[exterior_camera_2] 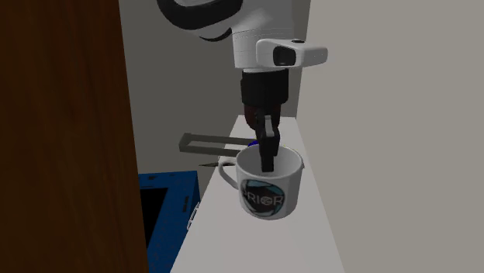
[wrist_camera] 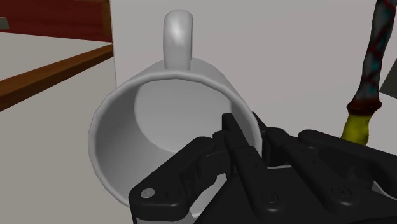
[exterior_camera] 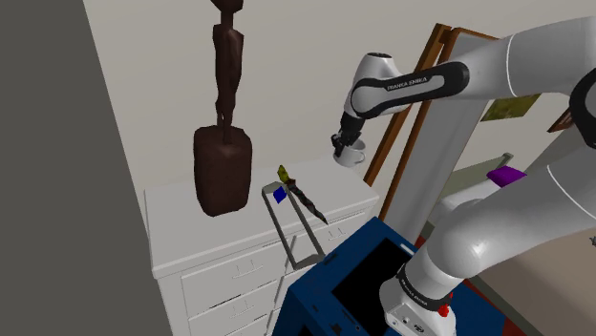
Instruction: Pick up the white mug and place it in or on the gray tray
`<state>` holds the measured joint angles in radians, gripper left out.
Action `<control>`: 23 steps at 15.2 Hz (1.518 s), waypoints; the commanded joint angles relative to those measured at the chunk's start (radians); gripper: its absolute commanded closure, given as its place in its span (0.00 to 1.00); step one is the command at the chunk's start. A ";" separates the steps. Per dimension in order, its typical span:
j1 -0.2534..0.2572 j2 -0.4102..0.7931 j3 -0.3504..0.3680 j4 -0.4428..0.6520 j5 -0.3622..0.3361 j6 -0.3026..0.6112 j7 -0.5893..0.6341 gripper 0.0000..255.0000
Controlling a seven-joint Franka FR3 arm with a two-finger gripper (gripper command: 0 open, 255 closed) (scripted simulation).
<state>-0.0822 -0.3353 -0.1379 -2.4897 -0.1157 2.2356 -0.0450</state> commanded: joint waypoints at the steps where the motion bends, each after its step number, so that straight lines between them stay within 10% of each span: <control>1: 0.000 -0.014 0.002 0.018 0.001 -0.032 -0.001 1.00; 23: 0.190 -0.193 0.332 -0.040 0.137 -0.176 0.415 1.00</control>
<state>0.0958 -0.5369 0.1702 -2.5395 0.0108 2.0612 0.3392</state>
